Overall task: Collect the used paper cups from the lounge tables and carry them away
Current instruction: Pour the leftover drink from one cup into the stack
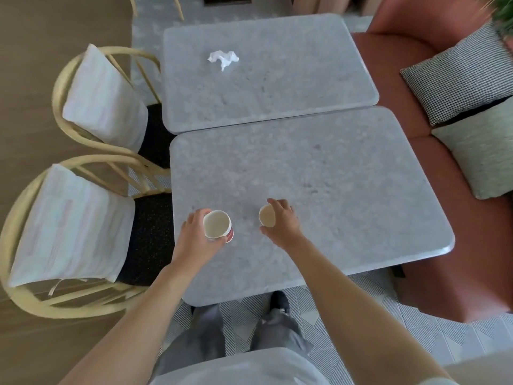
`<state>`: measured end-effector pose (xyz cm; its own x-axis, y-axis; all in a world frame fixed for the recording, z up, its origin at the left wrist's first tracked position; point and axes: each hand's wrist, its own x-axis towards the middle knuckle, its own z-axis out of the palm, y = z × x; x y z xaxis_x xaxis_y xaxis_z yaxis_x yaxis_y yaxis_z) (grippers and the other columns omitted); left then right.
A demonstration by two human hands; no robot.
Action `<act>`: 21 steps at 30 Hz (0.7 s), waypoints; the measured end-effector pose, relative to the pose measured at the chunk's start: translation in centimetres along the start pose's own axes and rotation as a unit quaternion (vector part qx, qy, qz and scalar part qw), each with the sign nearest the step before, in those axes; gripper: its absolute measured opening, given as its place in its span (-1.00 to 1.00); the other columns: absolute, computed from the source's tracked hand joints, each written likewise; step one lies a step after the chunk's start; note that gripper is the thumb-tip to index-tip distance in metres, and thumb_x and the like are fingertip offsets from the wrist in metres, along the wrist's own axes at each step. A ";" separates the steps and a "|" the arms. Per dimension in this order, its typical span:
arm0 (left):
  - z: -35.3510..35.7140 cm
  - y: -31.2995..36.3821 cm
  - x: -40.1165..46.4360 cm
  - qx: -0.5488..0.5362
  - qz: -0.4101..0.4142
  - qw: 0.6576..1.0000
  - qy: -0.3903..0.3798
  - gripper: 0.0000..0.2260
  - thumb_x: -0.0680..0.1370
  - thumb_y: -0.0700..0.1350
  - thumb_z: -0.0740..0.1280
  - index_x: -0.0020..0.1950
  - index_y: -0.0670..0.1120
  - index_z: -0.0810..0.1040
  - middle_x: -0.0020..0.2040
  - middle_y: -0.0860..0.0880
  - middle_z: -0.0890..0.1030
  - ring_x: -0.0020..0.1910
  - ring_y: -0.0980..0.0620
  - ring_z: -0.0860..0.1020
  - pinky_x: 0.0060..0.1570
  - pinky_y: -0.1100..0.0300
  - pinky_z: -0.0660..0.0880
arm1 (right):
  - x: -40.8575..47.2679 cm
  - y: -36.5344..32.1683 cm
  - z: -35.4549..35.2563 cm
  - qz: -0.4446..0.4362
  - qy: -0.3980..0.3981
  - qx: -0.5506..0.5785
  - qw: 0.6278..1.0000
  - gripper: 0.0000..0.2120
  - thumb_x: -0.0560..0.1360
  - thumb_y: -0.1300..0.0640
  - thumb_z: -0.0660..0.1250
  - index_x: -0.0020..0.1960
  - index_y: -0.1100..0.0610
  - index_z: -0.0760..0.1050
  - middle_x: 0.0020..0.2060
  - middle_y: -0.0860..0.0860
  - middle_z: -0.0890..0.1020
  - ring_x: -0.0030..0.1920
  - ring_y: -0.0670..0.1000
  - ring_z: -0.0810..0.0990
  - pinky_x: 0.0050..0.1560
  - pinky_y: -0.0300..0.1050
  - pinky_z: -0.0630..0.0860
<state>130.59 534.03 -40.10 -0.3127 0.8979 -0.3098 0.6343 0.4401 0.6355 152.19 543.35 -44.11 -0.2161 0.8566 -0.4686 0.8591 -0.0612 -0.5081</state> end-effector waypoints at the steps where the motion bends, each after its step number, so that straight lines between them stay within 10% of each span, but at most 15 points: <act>1: 0.3 -0.1 -0.2 0.002 -0.003 1.000 -0.001 -0.35 0.39 -0.06 0.66 0.39 -0.07 0.46 0.31 -0.10 0.55 0.26 -0.16 0.52 0.27 -0.14 0.50 | -0.1 0.2 0.0 -0.004 0.001 0.004 1.000 -0.21 0.48 0.10 0.53 0.63 0.02 0.28 0.49 0.05 0.36 0.43 0.17 0.40 0.44 0.11 0.41; 21: 10.3 1.3 -4.7 0.017 0.033 0.999 -0.020 -0.33 0.33 -0.22 0.62 0.39 -0.03 0.47 0.30 -0.10 0.56 0.25 -0.22 0.53 0.18 -0.16 0.52 | -6.1 10.5 -1.4 -0.162 -0.034 -0.099 0.981 -0.24 0.30 0.50 0.42 0.42 0.02 0.46 0.45 0.01 0.36 0.52 0.10 0.29 0.55 0.00 0.27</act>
<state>140.19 530.36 -45.13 -0.2416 0.9237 -0.2974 0.6767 0.3801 0.6306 163.12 538.21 -45.58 -0.5182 0.7776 -0.3560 0.8117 0.3161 -0.4911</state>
